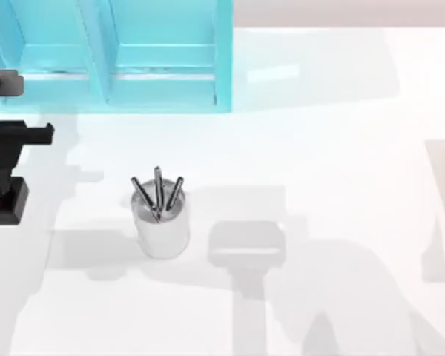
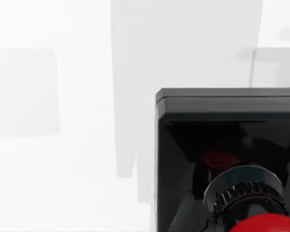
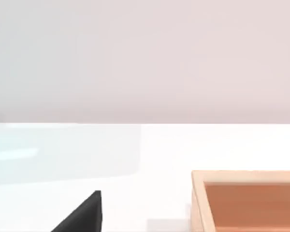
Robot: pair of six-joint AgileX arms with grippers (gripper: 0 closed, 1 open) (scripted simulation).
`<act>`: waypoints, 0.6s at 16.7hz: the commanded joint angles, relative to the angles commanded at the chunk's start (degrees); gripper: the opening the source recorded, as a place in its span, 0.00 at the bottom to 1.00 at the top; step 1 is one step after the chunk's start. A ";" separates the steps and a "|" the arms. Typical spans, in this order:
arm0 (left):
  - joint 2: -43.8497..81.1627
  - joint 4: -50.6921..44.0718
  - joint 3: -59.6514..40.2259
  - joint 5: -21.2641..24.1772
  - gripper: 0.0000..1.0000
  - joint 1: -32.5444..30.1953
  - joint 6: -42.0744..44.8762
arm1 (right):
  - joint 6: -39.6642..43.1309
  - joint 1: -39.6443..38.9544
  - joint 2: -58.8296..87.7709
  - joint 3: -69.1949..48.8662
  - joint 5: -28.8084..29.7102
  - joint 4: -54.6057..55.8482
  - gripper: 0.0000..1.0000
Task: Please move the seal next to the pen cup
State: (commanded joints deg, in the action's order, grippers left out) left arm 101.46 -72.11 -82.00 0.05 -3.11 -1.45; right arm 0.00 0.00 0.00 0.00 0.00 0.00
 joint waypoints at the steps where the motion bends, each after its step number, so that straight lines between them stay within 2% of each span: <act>1: -0.71 -3.19 -2.37 0.01 0.00 -2.61 -2.71 | 0.00 0.00 0.00 0.00 0.00 0.00 1.00; 5: -3.17 -10.04 -8.38 -0.03 0.00 -9.16 -9.39 | 0.00 0.00 0.00 0.00 0.00 0.00 1.00; 10: -2.86 -9.97 -8.59 0.02 0.00 -9.29 -9.59 | 0.00 0.00 0.00 0.00 0.00 0.00 1.00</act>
State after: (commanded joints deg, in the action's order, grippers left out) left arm 98.61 -82.08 -90.59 0.07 -12.40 -11.04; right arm 0.00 0.00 0.00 0.00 0.00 0.00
